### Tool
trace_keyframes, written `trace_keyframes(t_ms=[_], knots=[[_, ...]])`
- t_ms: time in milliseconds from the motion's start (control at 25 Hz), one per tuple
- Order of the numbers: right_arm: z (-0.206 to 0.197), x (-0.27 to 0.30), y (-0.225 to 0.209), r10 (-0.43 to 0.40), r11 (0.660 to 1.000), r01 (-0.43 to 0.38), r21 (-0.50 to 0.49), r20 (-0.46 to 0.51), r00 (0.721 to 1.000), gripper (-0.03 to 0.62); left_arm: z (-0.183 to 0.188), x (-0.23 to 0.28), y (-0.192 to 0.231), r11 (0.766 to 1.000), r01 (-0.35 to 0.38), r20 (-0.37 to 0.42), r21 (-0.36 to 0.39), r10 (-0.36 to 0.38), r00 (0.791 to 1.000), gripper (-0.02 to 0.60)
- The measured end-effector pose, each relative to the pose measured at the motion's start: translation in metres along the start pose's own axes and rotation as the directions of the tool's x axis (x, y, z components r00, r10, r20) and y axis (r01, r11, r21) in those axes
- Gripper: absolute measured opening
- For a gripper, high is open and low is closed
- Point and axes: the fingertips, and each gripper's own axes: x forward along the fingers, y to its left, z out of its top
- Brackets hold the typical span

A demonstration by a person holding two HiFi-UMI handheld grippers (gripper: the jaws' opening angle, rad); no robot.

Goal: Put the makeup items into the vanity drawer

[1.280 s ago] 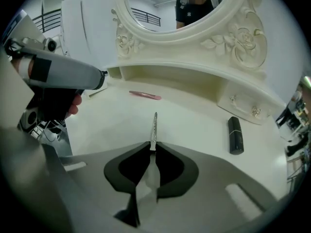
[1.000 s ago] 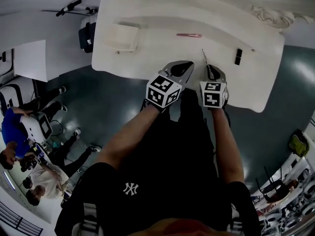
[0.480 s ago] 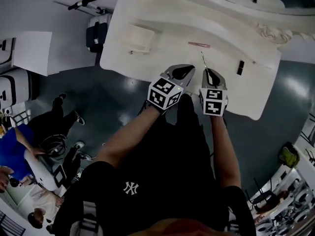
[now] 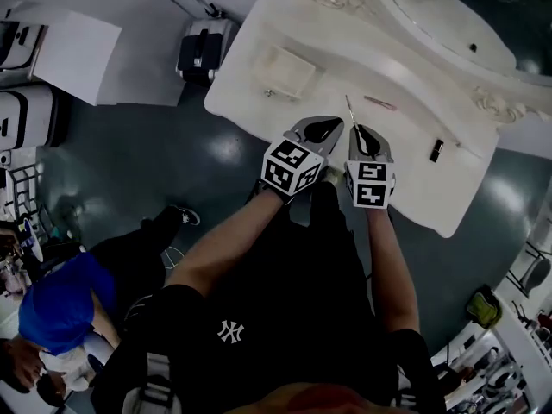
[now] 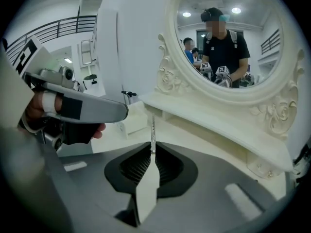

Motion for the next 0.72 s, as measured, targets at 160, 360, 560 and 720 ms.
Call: trace_keyframes(t_ms=[160,360,560,720], knots=[[0.022,0.015,0.026,0.037,0.998,-0.036,-0.048,0.012,0.999,0.051,0.008,-0.023,0.022,0.999,-0.036,0.028,-0.01,0.036,0.999,0.0],[0.045,0.037,0.057,0.094,0.99,-0.093,-0.103,0.009,0.996,0.051,0.012,-0.045,0.051,0.997,-0.076,0.049,-0.026,0.077,0.996,0.0],[0.062,0.063,0.083,0.135,0.98,-0.136,-0.147,-0.014,0.991,0.052,0.017,-0.062,0.083,0.994,-0.105,0.058,-0.04,0.107,0.993,0.0],[0.068,0.078,0.095,0.155,0.972,-0.158,-0.175,-0.031,0.987,0.052,0.017,-0.07,0.099,0.991,-0.123,0.06,-0.049,0.126,0.99,0.0]])
